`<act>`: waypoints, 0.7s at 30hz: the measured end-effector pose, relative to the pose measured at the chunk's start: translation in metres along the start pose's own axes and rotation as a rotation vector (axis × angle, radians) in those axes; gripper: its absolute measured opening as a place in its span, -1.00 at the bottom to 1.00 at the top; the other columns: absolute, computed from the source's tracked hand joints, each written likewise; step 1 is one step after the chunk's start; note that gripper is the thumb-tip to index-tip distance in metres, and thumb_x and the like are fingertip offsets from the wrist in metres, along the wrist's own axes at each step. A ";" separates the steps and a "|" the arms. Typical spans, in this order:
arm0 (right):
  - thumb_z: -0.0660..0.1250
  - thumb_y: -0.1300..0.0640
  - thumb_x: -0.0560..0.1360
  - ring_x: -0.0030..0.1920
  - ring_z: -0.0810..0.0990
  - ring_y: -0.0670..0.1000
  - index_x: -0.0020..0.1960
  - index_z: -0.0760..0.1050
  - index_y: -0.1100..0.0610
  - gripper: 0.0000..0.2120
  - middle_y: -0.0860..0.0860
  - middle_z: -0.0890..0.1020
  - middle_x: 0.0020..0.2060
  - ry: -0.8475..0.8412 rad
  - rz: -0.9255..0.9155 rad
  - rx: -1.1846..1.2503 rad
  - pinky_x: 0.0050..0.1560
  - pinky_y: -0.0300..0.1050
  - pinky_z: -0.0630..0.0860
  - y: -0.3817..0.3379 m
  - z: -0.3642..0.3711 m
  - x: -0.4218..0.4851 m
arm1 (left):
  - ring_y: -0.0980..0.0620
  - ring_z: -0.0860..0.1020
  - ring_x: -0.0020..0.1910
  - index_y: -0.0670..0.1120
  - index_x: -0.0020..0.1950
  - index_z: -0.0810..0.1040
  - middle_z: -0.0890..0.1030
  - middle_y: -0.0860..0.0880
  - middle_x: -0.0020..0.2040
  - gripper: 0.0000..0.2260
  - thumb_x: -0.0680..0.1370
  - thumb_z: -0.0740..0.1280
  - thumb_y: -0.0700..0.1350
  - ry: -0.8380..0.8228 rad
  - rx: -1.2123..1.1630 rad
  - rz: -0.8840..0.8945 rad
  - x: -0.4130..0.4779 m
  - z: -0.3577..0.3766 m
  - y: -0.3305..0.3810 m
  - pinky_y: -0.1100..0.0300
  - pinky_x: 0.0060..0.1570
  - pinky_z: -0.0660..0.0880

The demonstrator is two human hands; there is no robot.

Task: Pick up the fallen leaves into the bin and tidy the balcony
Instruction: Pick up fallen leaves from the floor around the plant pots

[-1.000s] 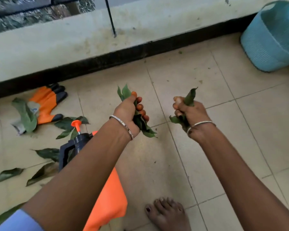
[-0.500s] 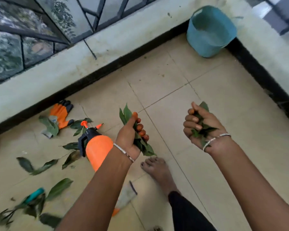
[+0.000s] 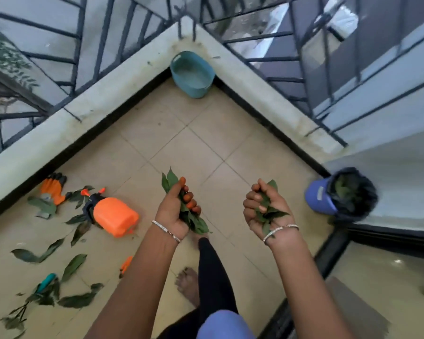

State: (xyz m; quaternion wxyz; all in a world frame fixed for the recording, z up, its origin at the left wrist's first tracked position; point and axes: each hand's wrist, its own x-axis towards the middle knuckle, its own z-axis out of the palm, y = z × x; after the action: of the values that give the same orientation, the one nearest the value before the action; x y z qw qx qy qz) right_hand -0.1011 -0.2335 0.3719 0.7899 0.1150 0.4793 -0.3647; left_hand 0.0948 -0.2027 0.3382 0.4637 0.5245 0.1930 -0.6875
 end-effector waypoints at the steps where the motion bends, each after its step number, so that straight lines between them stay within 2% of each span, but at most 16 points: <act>1: 0.24 0.02 0.59 -0.63 0.23 -0.13 -0.25 0.41 0.08 -0.73 -0.07 0.32 -0.50 0.006 -0.027 0.038 -0.68 -0.26 0.20 -0.013 -0.012 -0.017 | 0.11 0.25 -0.60 -0.02 -0.33 0.35 0.30 0.05 -0.50 -0.67 0.57 0.33 0.05 -0.007 0.017 -0.014 -0.010 0.014 -0.012 0.30 -0.56 0.24; 7: 0.27 0.06 0.46 -0.66 0.27 -0.13 -0.25 0.37 0.09 -0.84 -0.07 0.34 -0.55 0.076 -0.223 0.211 -0.68 -0.30 0.22 -0.101 -0.089 -0.076 | 0.11 0.27 -0.58 -0.03 -0.32 0.37 0.33 0.05 -0.49 -0.68 0.58 0.33 0.03 -0.026 0.158 -0.073 -0.033 0.106 -0.079 0.30 -0.55 0.29; 12: 0.29 0.06 0.40 -0.65 0.29 -0.13 -0.24 0.38 0.09 -0.87 -0.07 0.36 -0.55 0.194 -0.399 0.327 -0.68 -0.32 0.22 -0.185 -0.164 -0.094 | 0.11 0.28 -0.60 -0.03 -0.30 0.38 0.35 0.05 -0.50 -0.69 0.59 0.32 0.02 -0.073 0.354 -0.125 -0.009 0.199 -0.156 0.31 -0.54 0.28; 16: 0.17 0.03 0.60 -0.66 0.30 -0.14 -0.25 0.35 0.06 -0.74 -0.09 0.35 -0.58 0.323 -0.435 0.374 -0.61 -0.37 0.21 -0.247 -0.236 -0.089 | 0.10 0.28 -0.62 -0.04 -0.29 0.39 0.34 0.05 -0.51 -0.70 0.60 0.31 0.01 -0.089 0.532 -0.191 0.039 0.270 -0.235 0.29 -0.53 0.27; 21: 0.22 0.03 0.60 -0.63 0.31 -0.12 -0.25 0.41 0.08 -0.73 -0.08 0.38 -0.54 0.455 -0.426 0.402 -0.65 -0.32 0.30 -0.310 -0.322 -0.070 | 0.10 0.28 -0.64 -0.07 -0.27 0.40 0.32 0.04 -0.56 -0.71 0.61 0.29 0.01 -0.064 0.651 -0.290 0.120 0.346 -0.340 0.33 -0.55 0.29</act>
State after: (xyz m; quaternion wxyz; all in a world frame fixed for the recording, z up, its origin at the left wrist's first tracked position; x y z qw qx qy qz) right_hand -0.5497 -0.2496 0.3174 0.5312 0.2436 0.5745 -0.5731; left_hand -0.3812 -0.3465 0.2850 0.1759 0.5900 0.0216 -0.7877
